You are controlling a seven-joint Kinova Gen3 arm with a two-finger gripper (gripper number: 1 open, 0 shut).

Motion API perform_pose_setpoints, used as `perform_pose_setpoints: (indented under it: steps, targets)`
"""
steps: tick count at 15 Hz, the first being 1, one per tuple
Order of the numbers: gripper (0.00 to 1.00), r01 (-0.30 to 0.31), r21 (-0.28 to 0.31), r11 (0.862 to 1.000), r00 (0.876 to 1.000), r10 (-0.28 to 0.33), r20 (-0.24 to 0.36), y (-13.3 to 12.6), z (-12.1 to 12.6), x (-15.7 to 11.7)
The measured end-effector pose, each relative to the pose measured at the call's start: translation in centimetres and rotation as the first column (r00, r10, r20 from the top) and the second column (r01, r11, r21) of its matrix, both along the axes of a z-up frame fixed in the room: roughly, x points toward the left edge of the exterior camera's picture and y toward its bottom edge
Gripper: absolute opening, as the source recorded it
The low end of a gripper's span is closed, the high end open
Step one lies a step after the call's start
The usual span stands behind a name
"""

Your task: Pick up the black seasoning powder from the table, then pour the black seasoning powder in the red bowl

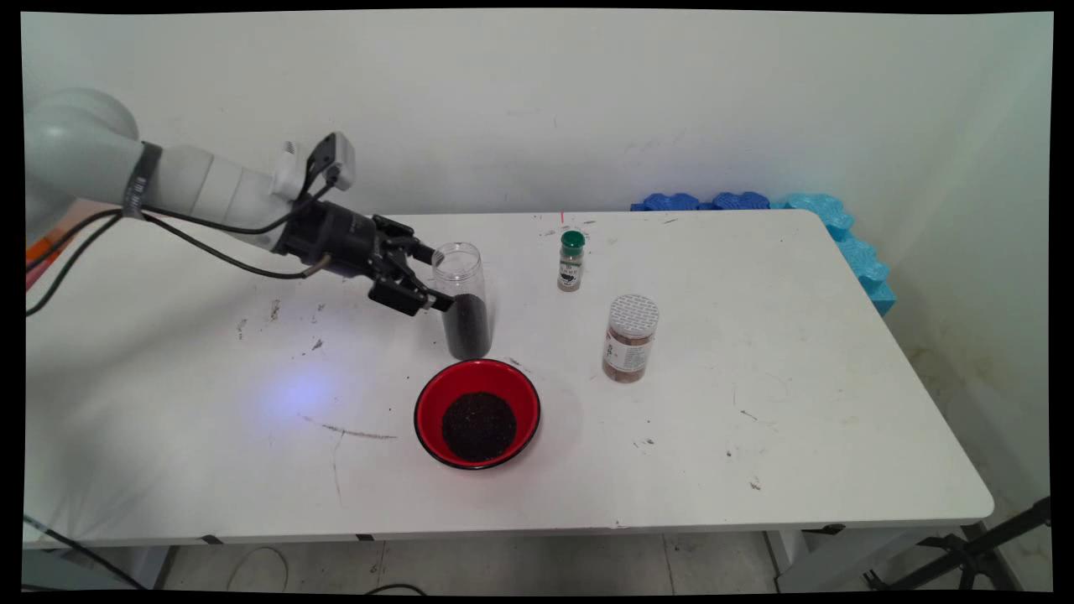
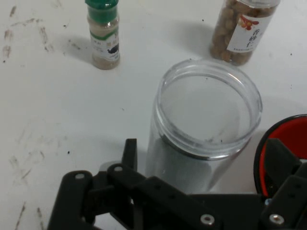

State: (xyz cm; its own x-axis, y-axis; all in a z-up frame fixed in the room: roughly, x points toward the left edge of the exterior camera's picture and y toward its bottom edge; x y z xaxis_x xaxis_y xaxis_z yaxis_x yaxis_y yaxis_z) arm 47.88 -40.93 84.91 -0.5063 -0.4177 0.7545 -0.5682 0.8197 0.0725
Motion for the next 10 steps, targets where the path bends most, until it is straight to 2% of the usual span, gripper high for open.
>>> perform_pose_setpoints:
  steps: [7,8,10]
  targets:
    - [1.00,0.011,-0.011,1.000,1.000,-0.011,-0.003,-1.0,-1.4,-0.7]
    - [0.00,0.013,-0.014,1.000,1.000,-0.013,-0.006,-1.1,-1.5,-0.8]
    - [0.00,0.016,-0.016,1.000,1.000,-0.016,-0.013,-1.3,-1.6,-1.0]
